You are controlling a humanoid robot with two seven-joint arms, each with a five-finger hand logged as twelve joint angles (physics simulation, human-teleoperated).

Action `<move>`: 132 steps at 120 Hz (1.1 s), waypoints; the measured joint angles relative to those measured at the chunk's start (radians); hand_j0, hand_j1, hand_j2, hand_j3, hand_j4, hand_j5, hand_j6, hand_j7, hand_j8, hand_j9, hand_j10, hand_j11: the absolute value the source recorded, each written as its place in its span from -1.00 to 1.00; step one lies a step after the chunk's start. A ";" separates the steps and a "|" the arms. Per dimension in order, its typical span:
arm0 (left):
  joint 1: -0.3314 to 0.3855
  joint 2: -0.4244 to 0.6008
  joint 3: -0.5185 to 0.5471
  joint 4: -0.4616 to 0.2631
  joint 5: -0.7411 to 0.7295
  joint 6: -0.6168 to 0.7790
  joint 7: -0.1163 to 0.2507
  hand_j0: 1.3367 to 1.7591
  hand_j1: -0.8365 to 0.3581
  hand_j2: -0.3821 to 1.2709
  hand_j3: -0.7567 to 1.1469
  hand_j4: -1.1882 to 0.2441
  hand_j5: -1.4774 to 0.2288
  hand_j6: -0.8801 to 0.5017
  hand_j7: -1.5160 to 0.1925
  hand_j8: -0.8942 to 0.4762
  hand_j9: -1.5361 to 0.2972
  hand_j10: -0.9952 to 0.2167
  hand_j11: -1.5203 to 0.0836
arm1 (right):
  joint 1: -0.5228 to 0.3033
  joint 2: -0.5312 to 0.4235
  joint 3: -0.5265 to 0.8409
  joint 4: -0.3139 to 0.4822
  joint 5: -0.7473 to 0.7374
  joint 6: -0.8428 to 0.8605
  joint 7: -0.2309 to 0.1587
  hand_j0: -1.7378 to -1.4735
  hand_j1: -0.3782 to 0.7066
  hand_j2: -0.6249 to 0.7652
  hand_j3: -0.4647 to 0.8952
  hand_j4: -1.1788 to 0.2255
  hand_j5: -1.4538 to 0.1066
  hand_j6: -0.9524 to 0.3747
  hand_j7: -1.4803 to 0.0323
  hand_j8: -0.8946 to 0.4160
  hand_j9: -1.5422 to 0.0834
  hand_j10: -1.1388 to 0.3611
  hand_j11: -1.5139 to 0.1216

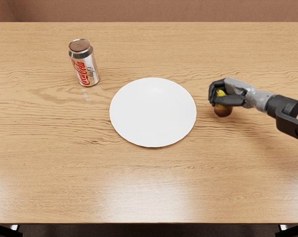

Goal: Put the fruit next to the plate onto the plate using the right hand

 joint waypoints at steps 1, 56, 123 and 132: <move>0.000 0.000 0.000 0.000 0.000 0.000 0.000 0.52 0.98 -0.54 -0.20 0.66 0.73 0.27 0.77 0.30 0.67 0.64 0.89 | 0.000 -0.002 0.000 0.003 0.002 0.002 0.000 -0.21 0.83 -0.11 -0.32 -0.49 -0.64 -0.85 -0.51 -0.85 -0.61 -0.29 -0.66; 0.000 0.000 0.000 0.000 0.000 0.000 0.000 0.52 0.98 -0.54 -0.20 0.66 0.73 0.27 0.77 0.30 0.67 0.64 0.89 | 0.064 -0.016 0.009 0.092 0.102 0.066 -0.076 -0.24 0.82 -0.09 -0.32 -0.53 -0.65 -0.88 -0.54 -0.96 -0.60 -0.39 -0.66; 0.000 0.000 -0.001 0.000 0.000 0.000 0.000 0.52 0.98 -0.54 -0.20 0.66 0.73 0.27 0.77 0.30 0.67 0.64 0.89 | 0.122 0.174 0.013 0.091 0.179 0.049 -0.082 -0.29 0.84 -0.09 -0.32 -0.53 -0.65 -0.94 -0.54 -0.95 -0.55 -0.57 -0.59; 0.000 0.000 -0.001 0.000 0.000 0.000 0.000 0.52 0.98 -0.54 -0.20 0.66 0.73 0.27 0.77 0.30 0.67 0.64 0.89 | 0.126 0.202 0.011 0.084 0.182 0.041 -0.082 -0.29 0.82 -0.09 -0.32 -0.54 -0.64 -0.92 -0.54 -0.95 -0.55 -0.56 -0.59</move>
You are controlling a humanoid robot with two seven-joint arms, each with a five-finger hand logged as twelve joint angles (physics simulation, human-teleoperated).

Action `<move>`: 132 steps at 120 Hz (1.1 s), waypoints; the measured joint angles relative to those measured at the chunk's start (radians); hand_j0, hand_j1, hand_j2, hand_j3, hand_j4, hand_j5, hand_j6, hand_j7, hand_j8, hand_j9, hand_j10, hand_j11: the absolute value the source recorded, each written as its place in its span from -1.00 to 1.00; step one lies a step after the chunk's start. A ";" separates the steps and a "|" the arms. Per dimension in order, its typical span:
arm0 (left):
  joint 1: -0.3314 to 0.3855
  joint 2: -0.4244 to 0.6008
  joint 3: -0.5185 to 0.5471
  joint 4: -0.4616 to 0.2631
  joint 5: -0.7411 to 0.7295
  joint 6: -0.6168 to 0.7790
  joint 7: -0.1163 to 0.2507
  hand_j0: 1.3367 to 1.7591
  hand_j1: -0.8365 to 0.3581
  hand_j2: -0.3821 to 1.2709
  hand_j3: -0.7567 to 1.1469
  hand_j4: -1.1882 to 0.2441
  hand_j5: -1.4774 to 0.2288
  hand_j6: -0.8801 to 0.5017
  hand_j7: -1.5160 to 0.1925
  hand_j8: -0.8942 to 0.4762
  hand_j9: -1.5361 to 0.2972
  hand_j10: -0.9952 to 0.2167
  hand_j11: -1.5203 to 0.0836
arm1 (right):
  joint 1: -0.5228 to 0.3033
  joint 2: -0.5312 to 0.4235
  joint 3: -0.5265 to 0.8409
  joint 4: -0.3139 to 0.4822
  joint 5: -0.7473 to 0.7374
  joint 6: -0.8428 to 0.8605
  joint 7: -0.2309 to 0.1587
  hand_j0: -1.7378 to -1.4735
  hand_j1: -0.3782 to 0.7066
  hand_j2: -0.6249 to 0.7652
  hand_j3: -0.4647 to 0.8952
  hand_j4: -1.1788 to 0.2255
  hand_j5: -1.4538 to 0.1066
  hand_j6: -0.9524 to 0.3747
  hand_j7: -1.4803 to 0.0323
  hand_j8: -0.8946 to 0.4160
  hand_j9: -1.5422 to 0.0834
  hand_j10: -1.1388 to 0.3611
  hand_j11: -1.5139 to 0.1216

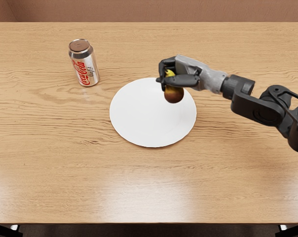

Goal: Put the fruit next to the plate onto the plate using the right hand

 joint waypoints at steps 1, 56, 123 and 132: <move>0.000 0.000 0.000 0.000 0.000 0.000 0.000 0.52 0.98 -0.54 -0.20 0.66 0.73 0.27 0.77 0.30 0.67 0.64 0.89 | 0.000 0.003 -0.001 -0.001 0.000 -0.002 0.000 -0.29 0.82 -0.09 -0.32 -0.54 -0.64 -0.91 -0.54 -0.95 -0.55 -0.57 -0.59; 0.000 0.000 0.000 0.000 0.000 0.000 0.000 0.52 0.98 -0.54 -0.20 0.66 0.73 0.27 0.77 0.30 0.67 0.64 0.89 | 0.009 0.115 -0.108 -0.032 -0.005 -0.142 0.001 -0.29 0.84 -0.09 -0.32 -0.51 -0.68 -0.90 -0.54 -0.91 -0.58 -0.59 -0.62; 0.000 0.000 0.000 0.000 0.000 0.000 0.000 0.52 0.98 -0.54 -0.20 0.66 0.73 0.27 0.77 0.30 0.67 0.64 0.89 | 0.010 0.192 -0.202 -0.078 -0.004 -0.203 0.001 -0.39 0.74 -0.33 -0.32 -0.49 -0.58 -0.86 -0.49 -0.90 -0.48 -0.59 -0.51; 0.000 0.000 0.000 0.000 0.000 0.000 0.000 0.52 0.98 -0.54 -0.20 0.66 0.73 0.27 0.77 0.30 0.67 0.64 0.89 | 0.010 0.194 -0.203 -0.079 -0.002 -0.204 0.002 -0.40 0.67 -0.33 -0.32 -0.41 -0.49 -0.77 -0.39 -0.82 -0.39 -0.52 -0.43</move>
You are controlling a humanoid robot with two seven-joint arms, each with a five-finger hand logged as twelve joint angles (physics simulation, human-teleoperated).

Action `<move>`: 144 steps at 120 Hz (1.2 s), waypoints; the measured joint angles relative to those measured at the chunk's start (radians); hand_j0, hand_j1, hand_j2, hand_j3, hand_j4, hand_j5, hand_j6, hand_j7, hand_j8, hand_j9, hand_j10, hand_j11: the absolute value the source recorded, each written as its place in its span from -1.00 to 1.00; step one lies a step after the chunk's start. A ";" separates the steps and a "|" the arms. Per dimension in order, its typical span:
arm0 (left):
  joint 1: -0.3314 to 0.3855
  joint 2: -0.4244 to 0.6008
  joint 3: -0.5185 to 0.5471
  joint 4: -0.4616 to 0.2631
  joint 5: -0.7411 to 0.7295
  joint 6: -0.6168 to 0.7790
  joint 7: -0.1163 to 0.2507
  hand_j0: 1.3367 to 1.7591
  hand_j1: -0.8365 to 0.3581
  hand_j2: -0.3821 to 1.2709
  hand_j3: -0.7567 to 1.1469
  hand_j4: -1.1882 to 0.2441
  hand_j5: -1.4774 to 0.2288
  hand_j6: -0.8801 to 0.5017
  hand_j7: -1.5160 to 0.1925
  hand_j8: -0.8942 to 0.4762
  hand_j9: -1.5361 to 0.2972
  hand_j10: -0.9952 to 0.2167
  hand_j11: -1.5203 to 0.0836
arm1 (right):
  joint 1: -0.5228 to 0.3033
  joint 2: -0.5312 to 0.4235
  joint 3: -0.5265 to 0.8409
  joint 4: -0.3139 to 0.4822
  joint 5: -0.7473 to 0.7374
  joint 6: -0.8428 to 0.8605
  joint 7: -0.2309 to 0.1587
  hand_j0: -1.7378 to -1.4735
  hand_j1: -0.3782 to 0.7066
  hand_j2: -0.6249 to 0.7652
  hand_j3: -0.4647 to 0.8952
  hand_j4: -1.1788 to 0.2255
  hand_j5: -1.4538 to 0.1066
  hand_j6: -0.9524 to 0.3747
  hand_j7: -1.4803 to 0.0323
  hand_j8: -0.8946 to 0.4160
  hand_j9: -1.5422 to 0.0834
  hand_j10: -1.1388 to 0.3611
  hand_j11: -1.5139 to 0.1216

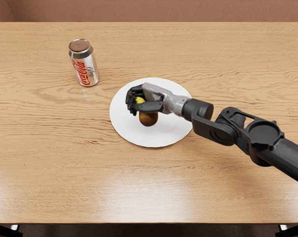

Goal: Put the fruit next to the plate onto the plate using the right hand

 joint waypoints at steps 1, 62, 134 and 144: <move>0.000 0.000 0.000 0.000 0.000 0.000 0.000 0.52 0.98 -0.54 -0.20 0.66 0.73 0.27 0.77 0.30 0.67 0.64 0.89 | 0.000 0.000 0.000 0.000 0.001 0.000 0.000 -0.40 0.65 -0.33 -0.32 -0.40 -0.47 -0.75 -0.38 -0.80 -0.38 -0.51 -0.41; 0.000 0.000 0.000 0.000 0.000 0.000 0.000 0.52 0.98 -0.54 -0.20 0.66 0.73 0.27 0.77 0.30 0.67 0.64 0.89 | 0.033 -0.007 0.016 0.006 0.012 -0.024 -0.075 -0.40 -0.42 -0.17 -0.32 0.34 0.46 0.07 0.54 0.00 0.51 0.20 0.47; 0.007 0.000 0.001 0.000 -0.001 0.000 0.000 0.52 0.98 -0.54 -0.21 0.66 0.73 0.27 0.77 0.30 0.67 0.64 0.89 | 0.109 -0.348 0.094 0.142 0.389 0.291 -0.424 -0.40 -0.87 -0.11 -0.32 0.63 0.80 0.38 0.89 0.31 0.84 0.47 0.79; 0.010 0.000 0.002 0.000 -0.001 0.000 0.000 0.52 0.98 -0.54 -0.21 0.66 0.73 0.27 0.77 0.30 0.67 0.64 0.89 | 0.107 -0.408 0.099 0.154 0.426 0.296 -0.441 -0.40 -0.87 -0.11 -0.32 0.63 0.81 0.38 0.90 0.31 0.84 0.47 0.80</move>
